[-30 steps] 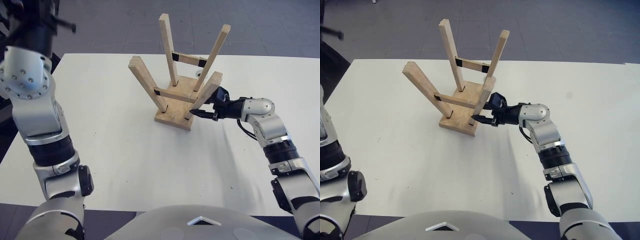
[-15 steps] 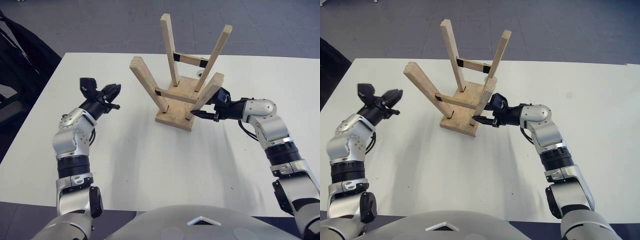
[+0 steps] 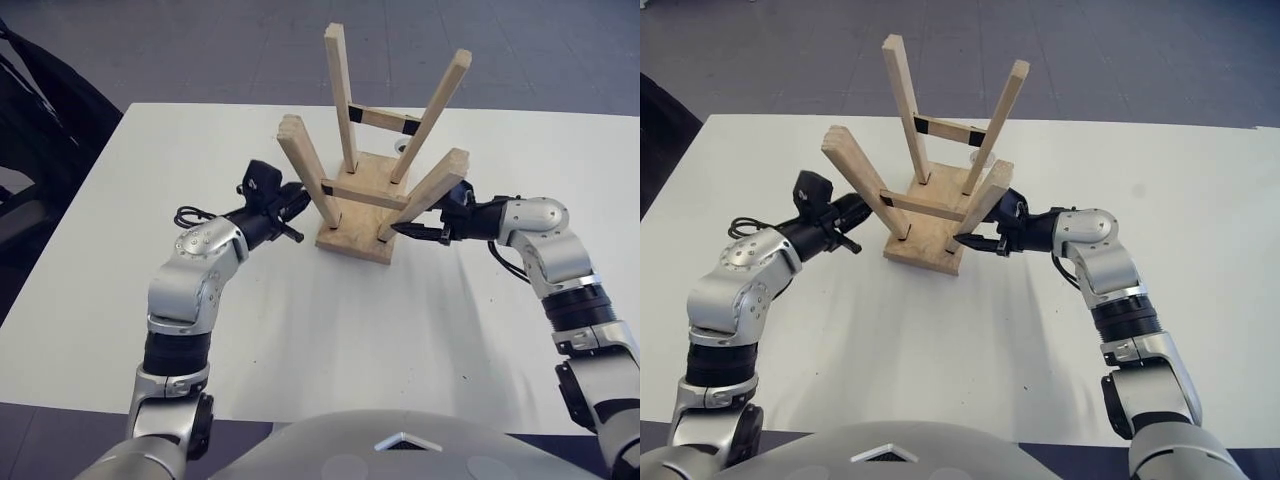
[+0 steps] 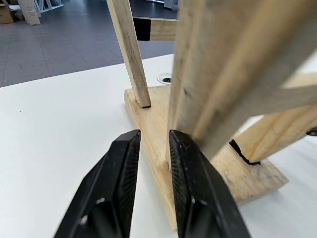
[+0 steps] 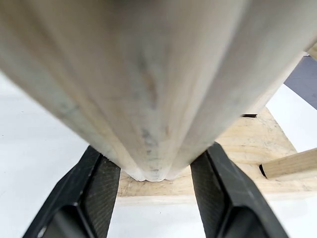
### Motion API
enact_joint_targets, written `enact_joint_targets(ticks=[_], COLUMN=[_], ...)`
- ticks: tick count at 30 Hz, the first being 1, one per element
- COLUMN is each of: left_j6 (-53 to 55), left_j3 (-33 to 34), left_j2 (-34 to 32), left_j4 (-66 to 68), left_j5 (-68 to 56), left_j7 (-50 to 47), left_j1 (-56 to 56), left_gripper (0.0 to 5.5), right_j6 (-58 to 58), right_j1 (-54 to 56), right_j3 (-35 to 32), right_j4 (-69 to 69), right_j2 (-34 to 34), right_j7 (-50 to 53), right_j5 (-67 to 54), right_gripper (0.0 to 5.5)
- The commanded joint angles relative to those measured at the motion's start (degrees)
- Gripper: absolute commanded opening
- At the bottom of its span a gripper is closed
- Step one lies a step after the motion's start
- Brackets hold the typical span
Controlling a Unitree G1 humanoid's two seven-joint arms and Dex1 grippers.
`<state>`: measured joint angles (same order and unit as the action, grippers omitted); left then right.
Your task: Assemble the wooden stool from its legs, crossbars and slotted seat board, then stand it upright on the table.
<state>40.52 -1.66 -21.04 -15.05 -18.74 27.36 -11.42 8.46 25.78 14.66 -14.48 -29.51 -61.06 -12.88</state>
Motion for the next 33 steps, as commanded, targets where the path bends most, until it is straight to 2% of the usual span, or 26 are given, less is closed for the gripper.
enact_joint_targets(ticks=[1,5,9,11,13,16,19,21,26,30,33], left_j6=[-3.8,-9.5,-13.7,-15.0,-15.3,-12.6,-8.2,-8.2,-13.3,-15.2,-12.7], left_j3=[5.1,14.7,16.3,13.3,7.5,-7.3,-14.3,-14.1,-7.2,-7.7,-10.6], left_j2=[-2.2,-6.0,-8.2,-6.7,-4.8,-4.6,-6.3,-7.2,-10.0,-8.6,-7.3], left_j4=[6.6,17.7,26.3,27.8,23.7,-1.7,-14.2,-12.6,7.2,12.7,14.4], left_j5=[-0.1,0.7,2.8,4.3,5.0,-1.6,-5.6,-3.4,6.2,8.6,10.9], left_j7=[0.8,-1.5,-2.3,-2.1,1.0,13.7,18.0,17.0,9.9,8.5,7.8], left_j1=[-0.3,-1.1,-3.2,-6.9,-9.6,-8.1,-4.5,-2.8,-1.1,-0.4,-0.4], left_gripper=[1.09,1.09,1.09,1.09,1.09,1.09,1.09,1.09,1.09,1.09,1.09], right_j6=[3.2,3.2,3.1,3.1,2.9,2.7,2.8,2.6,1.0,-2.8,-7.6], right_j1=[-2.6,-2.4,-2.4,-2.4,-2.1,-1.5,-1.6,-1.4,0.8,5.4,9.5], right_j3=[4.0,3.9,4.0,4.1,4.3,4.5,4.4,4.2,3.9,4.1,4.8], right_j4=[-2.1,-2.4,-2.3,-2.4,-2.7,-3.2,-3.1,-3.4,-7.4,-15.3,-22.2], right_j2=[0.9,0.3,0.4,0.5,0.6,0.5,0.5,0.8,1.2,1.9,2.5], right_j7=[0.0,-0.2,-0.1,-0.1,-0.2,-0.6,-0.2,-0.1,-0.3,-1.5,-4.3], right_j5=[3.9,4.0,3.9,3.9,4.1,4.3,4.2,4.2,5.2,6.8,7.6], right_gripper=[2.02,2.02,2.02,2.02,2.02,2.02,2.02,2.02,2.02,2.02,2.02])
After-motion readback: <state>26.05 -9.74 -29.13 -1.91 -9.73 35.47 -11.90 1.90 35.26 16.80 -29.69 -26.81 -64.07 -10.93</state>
